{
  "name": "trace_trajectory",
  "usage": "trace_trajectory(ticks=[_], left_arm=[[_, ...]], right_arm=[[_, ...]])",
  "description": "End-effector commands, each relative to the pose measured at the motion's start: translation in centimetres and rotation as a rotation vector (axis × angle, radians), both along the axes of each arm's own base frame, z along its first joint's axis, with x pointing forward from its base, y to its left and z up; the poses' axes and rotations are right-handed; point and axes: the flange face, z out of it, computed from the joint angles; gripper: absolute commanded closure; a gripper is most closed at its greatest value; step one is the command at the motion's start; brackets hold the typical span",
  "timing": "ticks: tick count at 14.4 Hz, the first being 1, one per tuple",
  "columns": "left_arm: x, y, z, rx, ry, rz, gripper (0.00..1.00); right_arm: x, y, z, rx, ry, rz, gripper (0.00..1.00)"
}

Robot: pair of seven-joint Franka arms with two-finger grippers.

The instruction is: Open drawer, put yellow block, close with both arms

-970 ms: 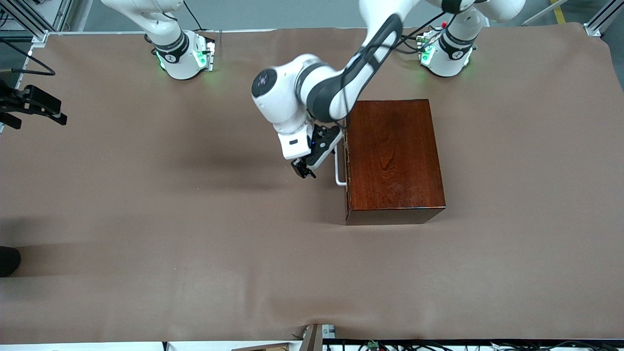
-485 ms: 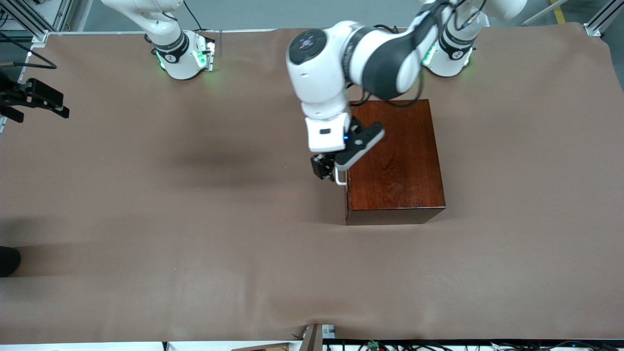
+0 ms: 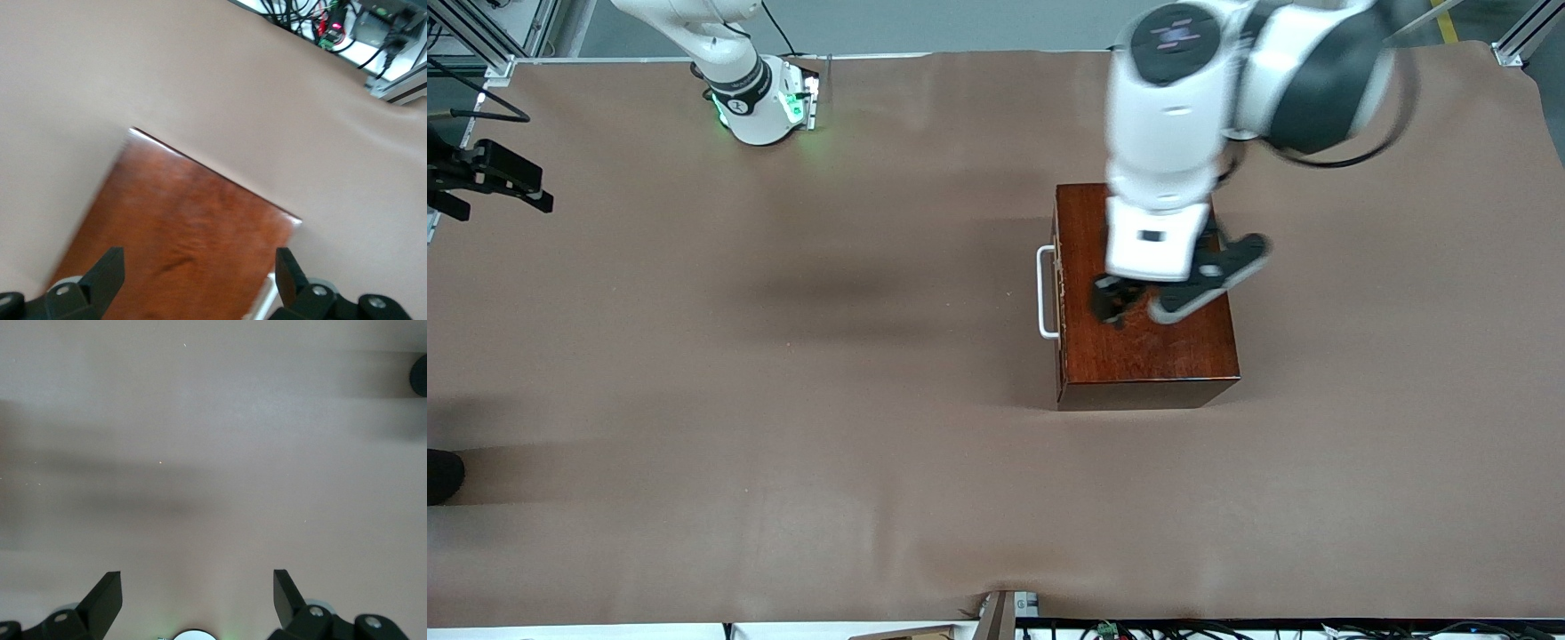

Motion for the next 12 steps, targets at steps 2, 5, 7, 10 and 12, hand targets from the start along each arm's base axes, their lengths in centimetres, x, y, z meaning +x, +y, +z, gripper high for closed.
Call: trace_trajectory(ticks=[2,5,7,10,12], left_arm=[[-2.5,6.5,3.6,0.002,0.069,-0.153,0.0],[-4.4,10.7,5.6,0.006,0.083,-0.266,0.0],[-6.1,13.3,5.8,0.016,0.115,-0.366,0.0],[-6.6,16.7,6.1,0.03,0.152,-0.472,0.0],[-6.2,18.7,6.6,0.034,0.166,-0.503,0.0]], right_arm=[[-0.1,-0.6,0.8,0.004,-0.026,-0.01,0.0],[-0.1,-0.5,0.8,0.005,-0.026,-0.01,0.0],[-0.1,-0.3,0.7,0.003,-0.024,-0.063,0.0],[-0.1,-0.3,0.7,0.001,-0.021,-0.094,0.0],[-0.1,-0.3,0.7,0.001,-0.021,-0.096,0.0]])
